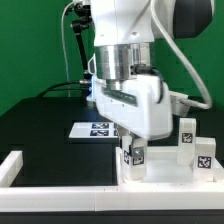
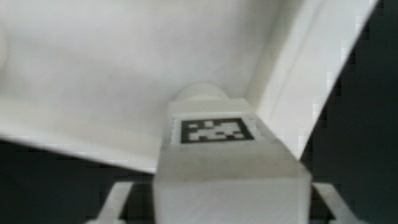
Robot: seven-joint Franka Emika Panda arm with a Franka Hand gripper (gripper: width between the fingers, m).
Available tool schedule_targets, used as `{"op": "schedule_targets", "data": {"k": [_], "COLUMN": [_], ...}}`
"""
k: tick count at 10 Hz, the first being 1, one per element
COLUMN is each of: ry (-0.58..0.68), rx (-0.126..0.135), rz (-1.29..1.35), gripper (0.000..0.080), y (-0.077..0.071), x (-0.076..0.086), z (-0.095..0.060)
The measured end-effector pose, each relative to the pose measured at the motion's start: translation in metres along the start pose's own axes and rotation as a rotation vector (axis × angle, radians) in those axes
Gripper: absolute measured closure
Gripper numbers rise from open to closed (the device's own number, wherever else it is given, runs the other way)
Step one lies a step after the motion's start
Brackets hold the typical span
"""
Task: Assemble square table
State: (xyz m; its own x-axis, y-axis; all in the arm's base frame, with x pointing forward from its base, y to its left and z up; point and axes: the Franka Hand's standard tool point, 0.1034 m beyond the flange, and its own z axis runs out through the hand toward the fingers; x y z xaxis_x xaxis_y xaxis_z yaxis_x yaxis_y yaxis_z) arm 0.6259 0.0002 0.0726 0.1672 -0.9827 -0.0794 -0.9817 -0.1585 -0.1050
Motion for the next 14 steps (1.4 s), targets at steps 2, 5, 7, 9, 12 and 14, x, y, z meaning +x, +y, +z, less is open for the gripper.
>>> {"op": "schedule_targets", "data": {"k": [2, 5, 7, 9, 12, 14], "ry": [-0.012, 0.0, 0.015, 0.016, 0.039, 0.04], "rx": [0.019, 0.001, -0.021, -0.025, -0.031, -0.035], "rz": [0.149, -0.022, -0.448, -0.559, -0.968, -0.924], "gripper": [0.0509, 0.0265, 0.0186, 0.0152, 0.0151, 0.0151], "y": [0.0016, 0.0027, -0.0001, 0.0005, -0.0034, -0.002], "x": [0.0011, 0.0009, 0.0038, 0.0042, -0.0047, -0.0013], "z": [0.0005, 0.0015, 0.0016, 0.0019, -0.0015, 0.0001]}}
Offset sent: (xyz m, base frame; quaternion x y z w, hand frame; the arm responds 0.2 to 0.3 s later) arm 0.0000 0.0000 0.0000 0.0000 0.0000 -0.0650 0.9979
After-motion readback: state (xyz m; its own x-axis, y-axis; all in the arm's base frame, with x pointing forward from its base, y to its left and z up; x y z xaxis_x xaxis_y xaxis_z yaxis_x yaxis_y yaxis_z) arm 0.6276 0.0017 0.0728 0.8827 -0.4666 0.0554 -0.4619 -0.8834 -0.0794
